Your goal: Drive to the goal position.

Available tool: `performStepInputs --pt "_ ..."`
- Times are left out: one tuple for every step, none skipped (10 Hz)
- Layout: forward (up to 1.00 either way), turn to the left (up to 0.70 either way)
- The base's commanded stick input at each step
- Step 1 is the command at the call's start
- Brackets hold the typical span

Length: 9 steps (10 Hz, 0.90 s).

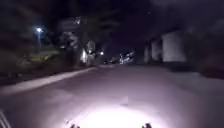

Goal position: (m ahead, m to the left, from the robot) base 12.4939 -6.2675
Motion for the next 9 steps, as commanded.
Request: performStepInputs --pt "0.85 0.0" --pt "0.85 0.0" --pt "0.85 0.0" --pt "0.85 0.0" --pt "0.85 0.0" --pt "0.85 0.0" --pt "0.85 0.0" --pt "0.85 0.0" --pt "0.85 0.0"
